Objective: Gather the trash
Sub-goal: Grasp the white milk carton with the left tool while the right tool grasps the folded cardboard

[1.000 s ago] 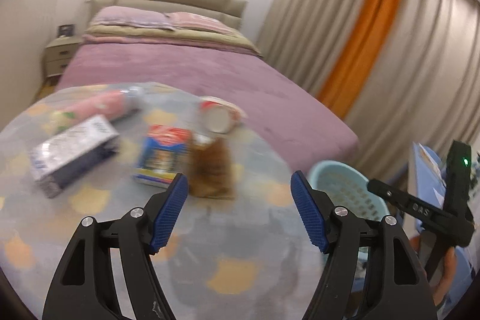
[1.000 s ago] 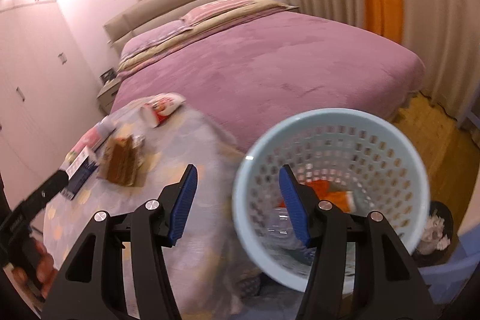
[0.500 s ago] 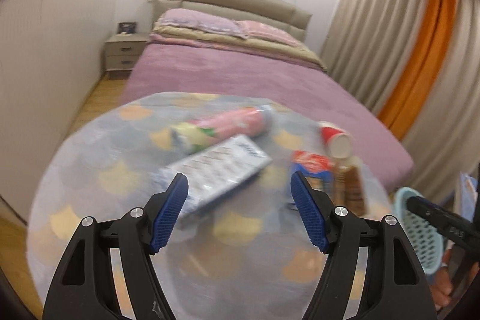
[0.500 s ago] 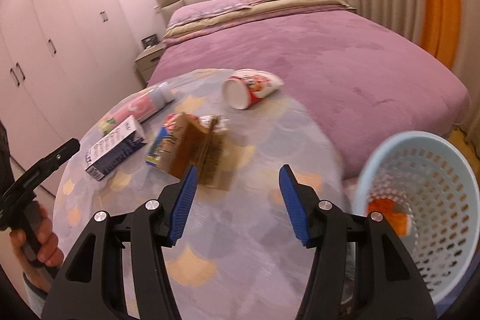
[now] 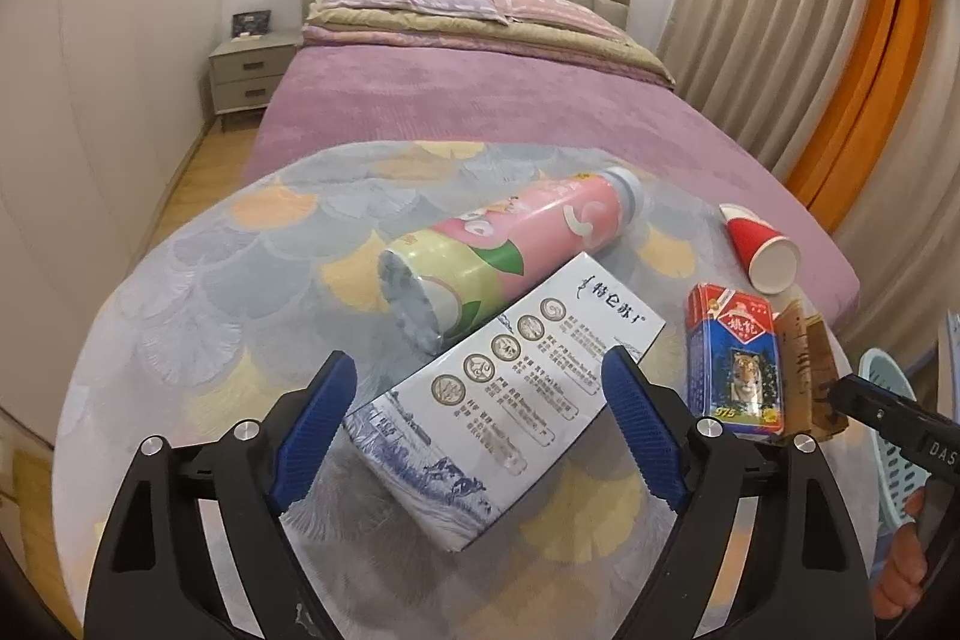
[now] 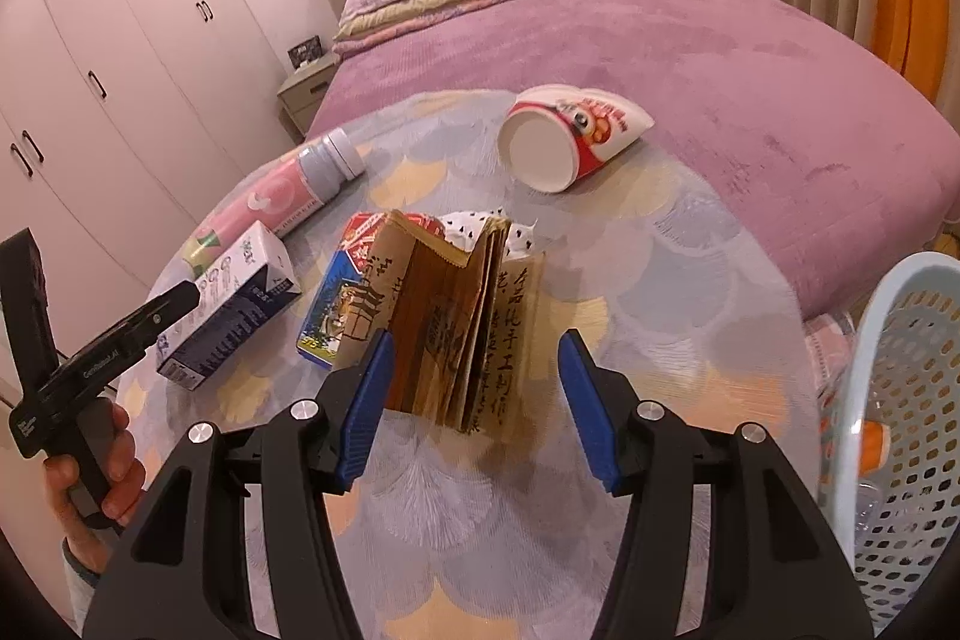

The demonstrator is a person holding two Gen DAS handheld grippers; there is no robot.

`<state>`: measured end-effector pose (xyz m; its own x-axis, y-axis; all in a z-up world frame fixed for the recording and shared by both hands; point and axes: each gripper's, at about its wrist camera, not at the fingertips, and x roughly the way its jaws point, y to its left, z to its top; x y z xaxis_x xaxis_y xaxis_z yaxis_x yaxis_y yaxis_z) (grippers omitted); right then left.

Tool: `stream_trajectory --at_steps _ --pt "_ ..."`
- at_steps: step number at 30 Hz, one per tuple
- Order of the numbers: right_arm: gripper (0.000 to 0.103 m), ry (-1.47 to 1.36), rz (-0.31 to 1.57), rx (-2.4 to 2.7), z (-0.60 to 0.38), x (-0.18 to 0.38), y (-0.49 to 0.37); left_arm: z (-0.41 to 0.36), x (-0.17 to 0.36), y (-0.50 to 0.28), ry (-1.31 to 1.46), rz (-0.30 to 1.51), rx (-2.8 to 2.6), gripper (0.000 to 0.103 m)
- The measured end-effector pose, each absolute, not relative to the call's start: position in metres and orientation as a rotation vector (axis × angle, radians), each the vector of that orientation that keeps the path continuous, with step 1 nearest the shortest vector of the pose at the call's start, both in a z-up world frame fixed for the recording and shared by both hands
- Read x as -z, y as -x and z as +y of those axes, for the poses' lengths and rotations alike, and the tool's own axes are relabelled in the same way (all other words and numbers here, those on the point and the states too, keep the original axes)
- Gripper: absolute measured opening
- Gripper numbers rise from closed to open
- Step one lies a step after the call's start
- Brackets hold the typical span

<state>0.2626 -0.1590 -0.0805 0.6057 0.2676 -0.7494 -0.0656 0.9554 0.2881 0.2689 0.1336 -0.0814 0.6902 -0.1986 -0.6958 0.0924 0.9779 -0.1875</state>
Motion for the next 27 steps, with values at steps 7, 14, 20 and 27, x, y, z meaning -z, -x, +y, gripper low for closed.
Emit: stream_trajectory --at_steps 7,14,20,27 --pt "0.053 -0.248 0.936 -0.194 -0.161 0.094 -0.27 0.113 0.084 -0.255 0.094 0.841 0.27 0.077" --pt "0.034 -0.259 0.959 -0.207 -0.16 0.103 -0.277 0.089 0.087 -0.251 0.006 0.875 0.296 0.079" --pt "0.015 -0.262 0.954 -0.22 -0.165 0.103 -0.273 0.07 0.1 -0.257 -0.082 0.913 0.236 0.064" --pt "0.004 -0.247 0.909 -0.229 -0.172 0.086 -0.254 0.064 0.094 -0.244 -0.077 0.896 0.228 0.053"
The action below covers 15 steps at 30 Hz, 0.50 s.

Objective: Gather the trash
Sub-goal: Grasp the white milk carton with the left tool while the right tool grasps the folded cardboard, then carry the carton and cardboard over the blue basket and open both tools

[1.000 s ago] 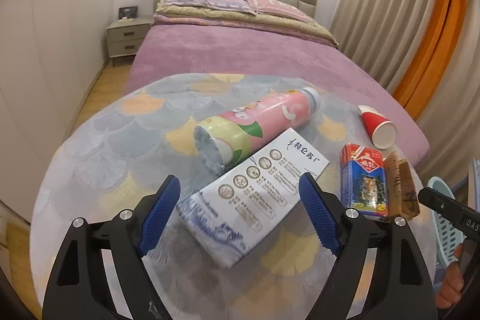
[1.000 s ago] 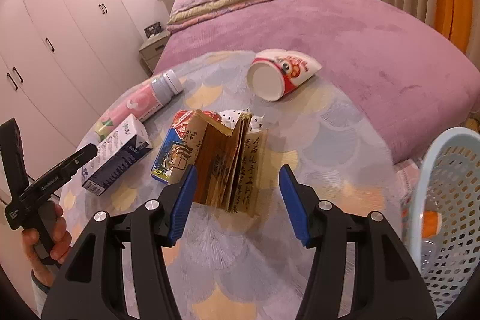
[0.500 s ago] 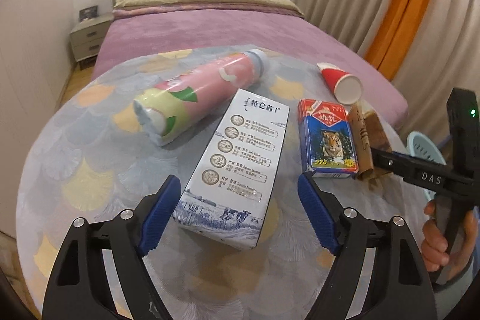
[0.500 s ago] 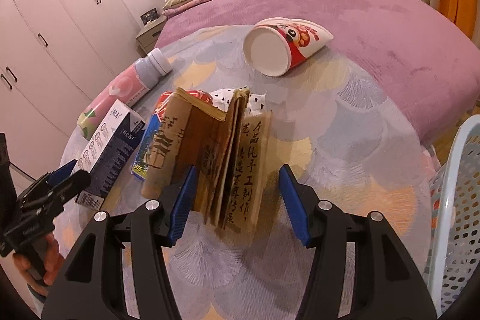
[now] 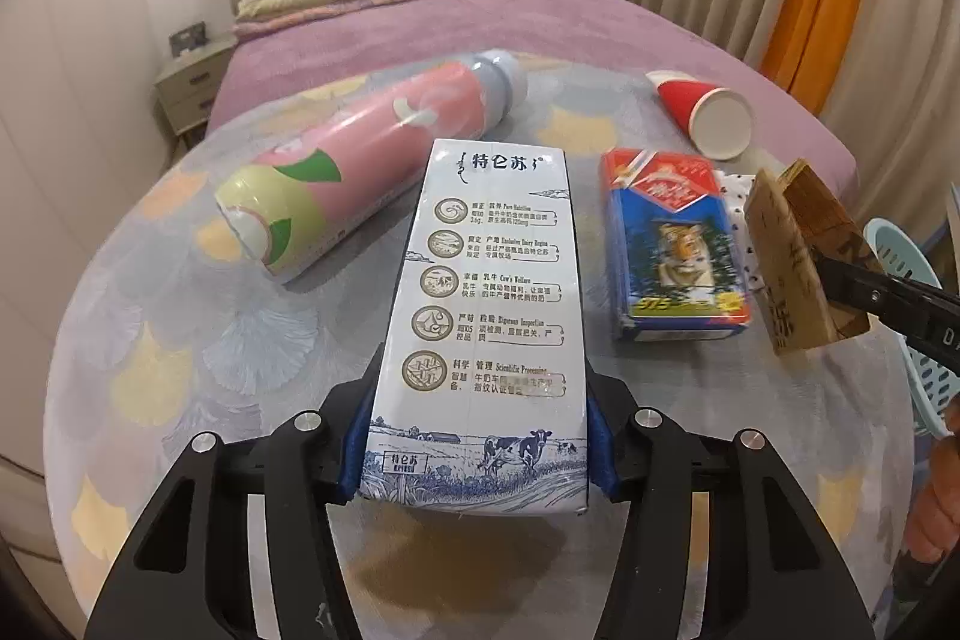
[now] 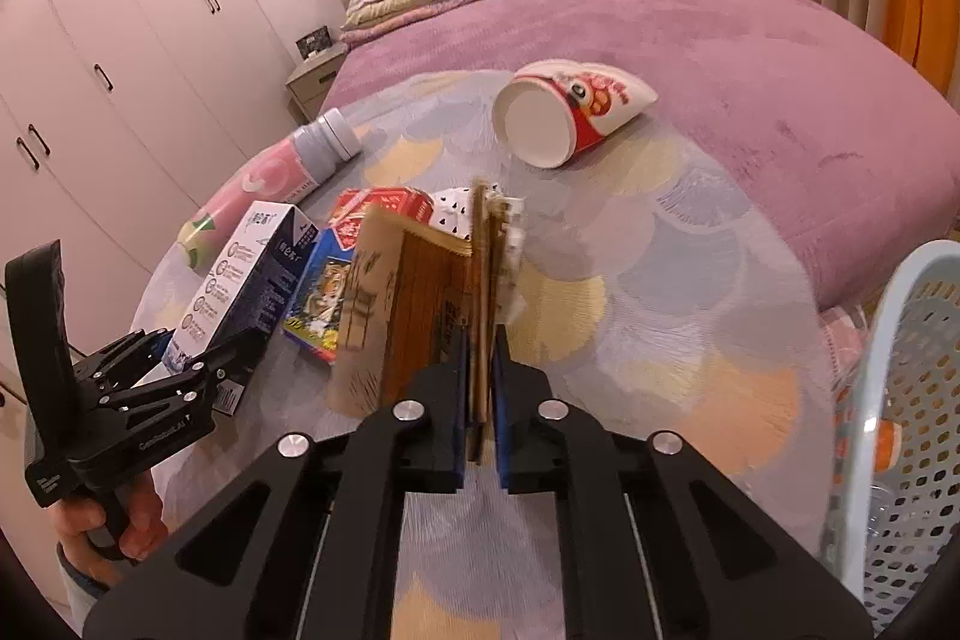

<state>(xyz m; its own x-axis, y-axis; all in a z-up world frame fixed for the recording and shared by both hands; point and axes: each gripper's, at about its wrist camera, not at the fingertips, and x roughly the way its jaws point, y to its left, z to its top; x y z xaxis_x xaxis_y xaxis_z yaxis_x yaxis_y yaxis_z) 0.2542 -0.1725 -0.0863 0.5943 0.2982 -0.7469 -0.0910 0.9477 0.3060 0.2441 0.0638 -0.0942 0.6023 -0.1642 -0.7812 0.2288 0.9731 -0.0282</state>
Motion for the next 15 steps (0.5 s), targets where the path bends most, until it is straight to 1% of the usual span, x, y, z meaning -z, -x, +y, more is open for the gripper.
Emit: stream_trajectory --at_steps 7,15 --pt "0.004 -0.254 0.881 -0.216 -0.19 0.073 -0.229 0.059 0.069 -0.213 -0.017 0.812 0.259 0.052" --pt "0.004 -0.275 0.804 -0.172 -0.219 0.045 -0.195 0.023 0.032 -0.182 -0.009 0.715 0.339 0.052"
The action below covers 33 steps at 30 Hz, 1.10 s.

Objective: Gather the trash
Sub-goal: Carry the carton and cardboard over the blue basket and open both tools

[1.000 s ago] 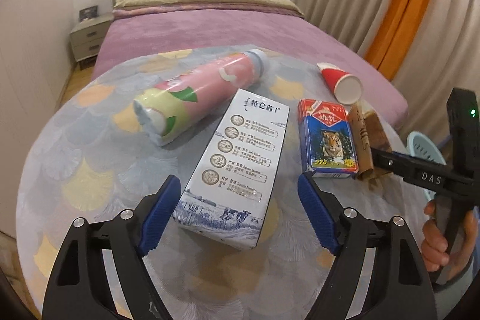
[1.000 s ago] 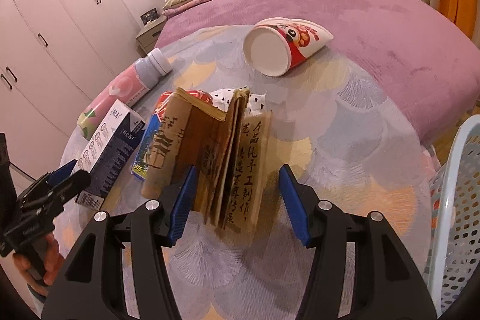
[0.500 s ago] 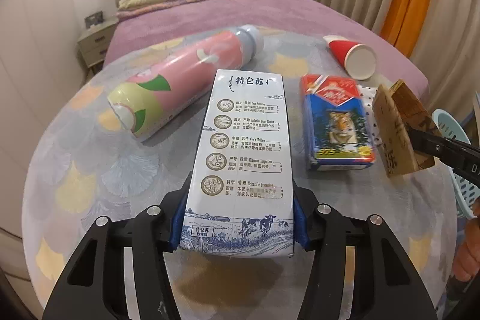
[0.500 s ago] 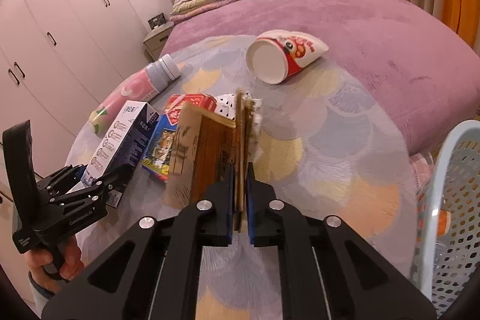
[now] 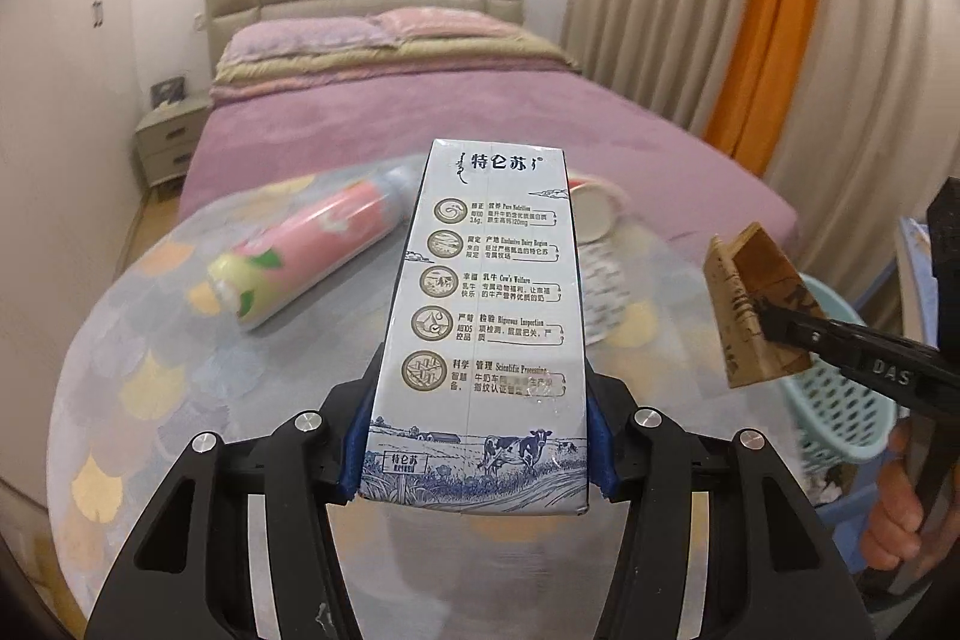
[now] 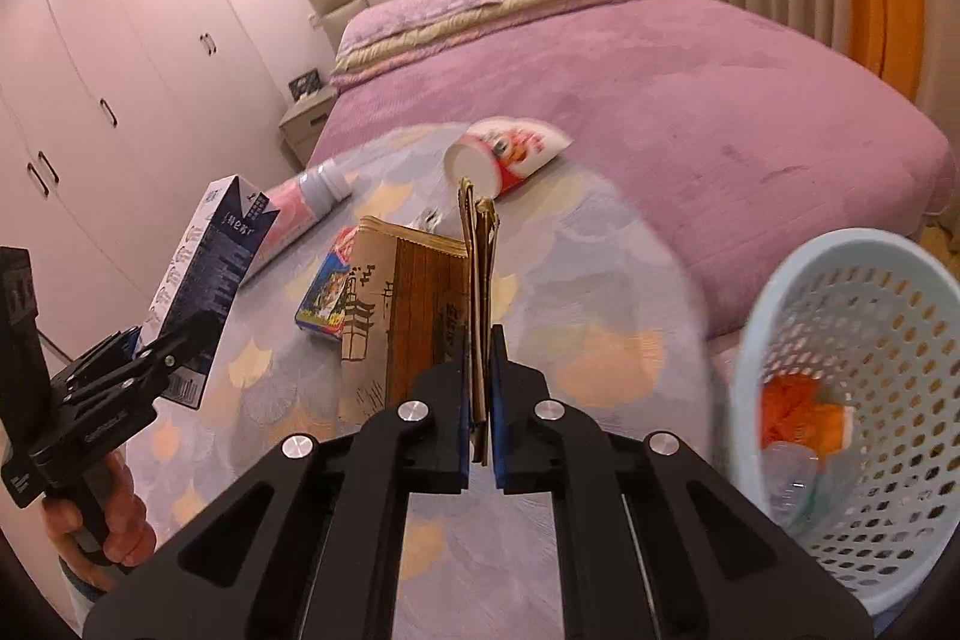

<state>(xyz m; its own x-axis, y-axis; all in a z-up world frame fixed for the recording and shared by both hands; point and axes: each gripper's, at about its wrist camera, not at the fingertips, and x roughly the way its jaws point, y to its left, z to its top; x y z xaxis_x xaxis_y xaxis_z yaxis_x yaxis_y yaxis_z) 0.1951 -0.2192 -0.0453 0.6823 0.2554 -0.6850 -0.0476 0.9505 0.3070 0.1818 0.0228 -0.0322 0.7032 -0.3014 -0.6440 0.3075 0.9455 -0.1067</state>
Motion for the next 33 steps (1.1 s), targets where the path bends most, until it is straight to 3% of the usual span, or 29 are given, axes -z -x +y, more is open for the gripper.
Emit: stream_trajectory --at_steps 17,33 --pt "0.004 -0.381 0.667 0.044 -0.342 0.009 -0.121 -0.11 0.004 -0.138 -0.086 0.634 0.602 0.052" --pt "0.004 -0.553 0.687 0.252 -0.452 0.041 -0.085 -0.227 0.039 -0.132 -0.153 0.725 0.747 0.052"
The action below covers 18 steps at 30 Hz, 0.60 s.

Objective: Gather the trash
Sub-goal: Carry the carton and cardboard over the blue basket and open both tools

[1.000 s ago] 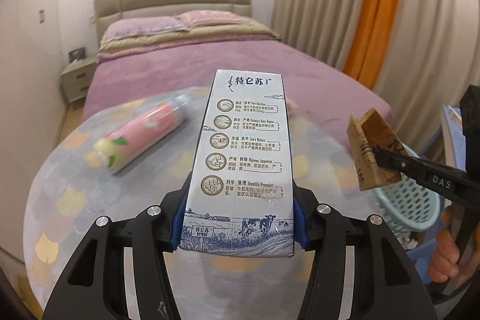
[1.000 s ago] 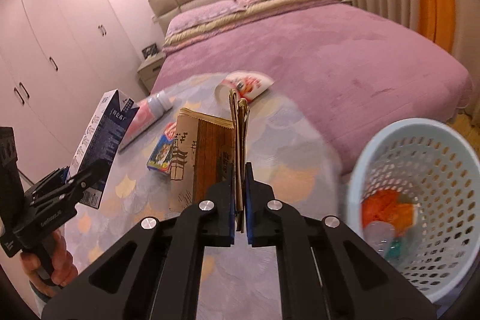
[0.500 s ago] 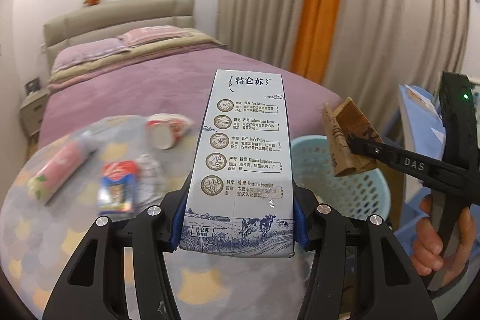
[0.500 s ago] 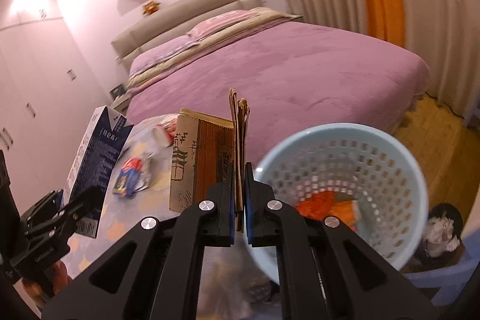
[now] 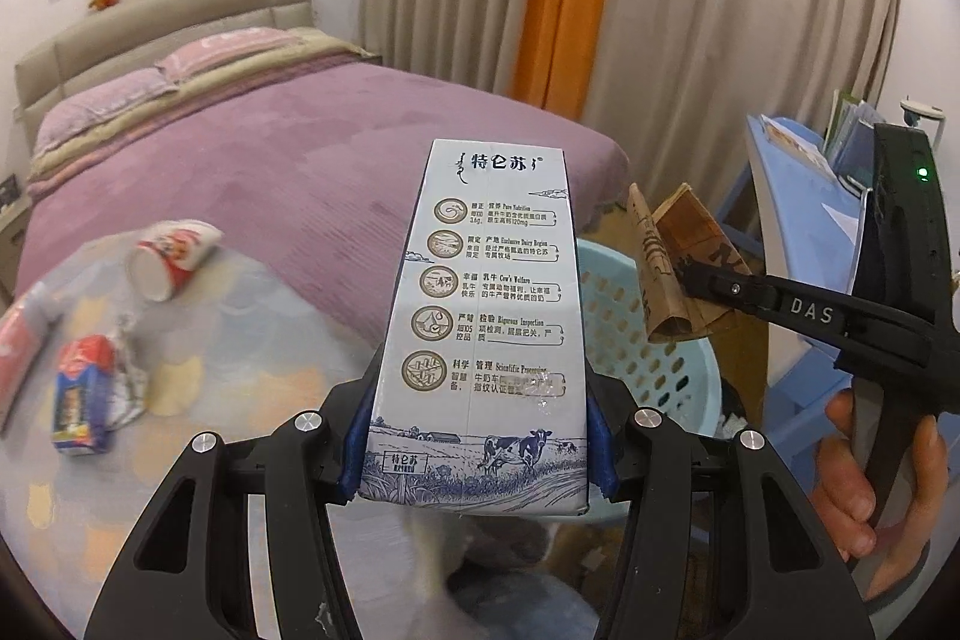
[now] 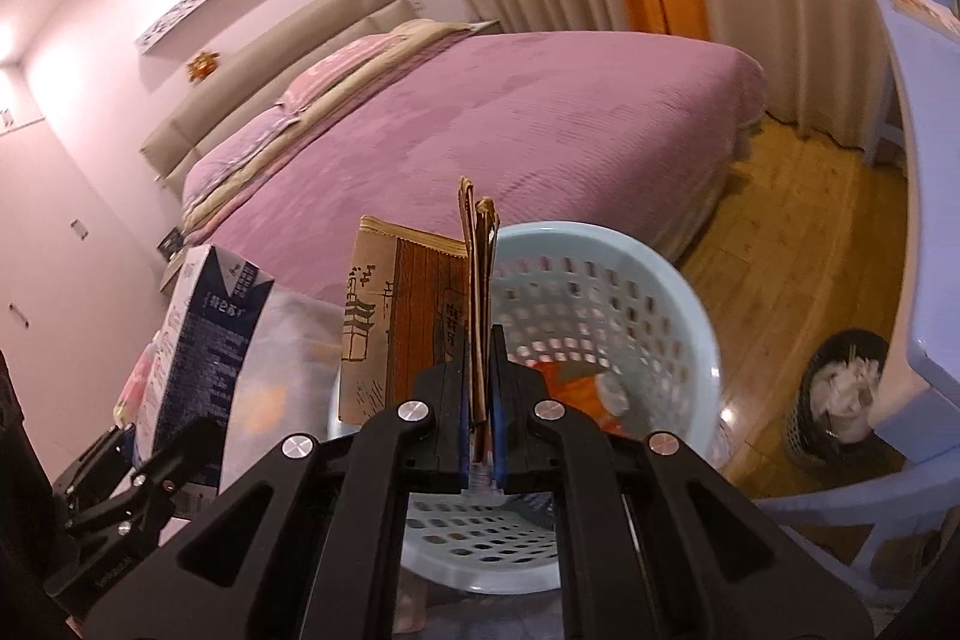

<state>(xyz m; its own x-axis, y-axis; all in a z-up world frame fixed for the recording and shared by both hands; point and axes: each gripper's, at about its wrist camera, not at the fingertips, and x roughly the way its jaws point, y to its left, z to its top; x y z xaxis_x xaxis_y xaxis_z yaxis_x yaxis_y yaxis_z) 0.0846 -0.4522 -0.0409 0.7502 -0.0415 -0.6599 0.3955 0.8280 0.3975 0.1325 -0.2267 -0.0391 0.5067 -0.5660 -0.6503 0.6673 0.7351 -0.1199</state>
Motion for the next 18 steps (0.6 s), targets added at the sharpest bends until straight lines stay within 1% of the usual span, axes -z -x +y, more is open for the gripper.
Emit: stream_trajectory --at_steps 5,12,14,15,16,18 --pt "0.004 -0.582 0.694 0.282 -0.467 0.052 -0.076 -0.256 0.055 -0.135 -0.167 0.767 0.76 0.053" --pt "0.004 -0.605 0.707 0.292 -0.481 0.063 -0.074 -0.275 0.075 -0.141 -0.179 0.816 0.748 0.053" --pt "0.004 -0.617 0.712 0.279 -0.484 0.066 -0.074 -0.275 0.079 -0.143 -0.17 0.828 0.749 0.057" --pt "0.004 -0.616 0.713 0.277 -0.484 0.067 -0.075 -0.273 0.079 -0.143 -0.168 0.828 0.748 0.061" --pt "0.004 -0.611 0.716 0.279 -0.483 0.067 -0.076 -0.272 0.08 -0.143 -0.169 0.824 0.742 0.063" --pt "0.004 -0.61 0.719 0.276 -0.481 0.068 -0.077 -0.271 0.079 -0.142 -0.174 0.817 0.734 0.063"
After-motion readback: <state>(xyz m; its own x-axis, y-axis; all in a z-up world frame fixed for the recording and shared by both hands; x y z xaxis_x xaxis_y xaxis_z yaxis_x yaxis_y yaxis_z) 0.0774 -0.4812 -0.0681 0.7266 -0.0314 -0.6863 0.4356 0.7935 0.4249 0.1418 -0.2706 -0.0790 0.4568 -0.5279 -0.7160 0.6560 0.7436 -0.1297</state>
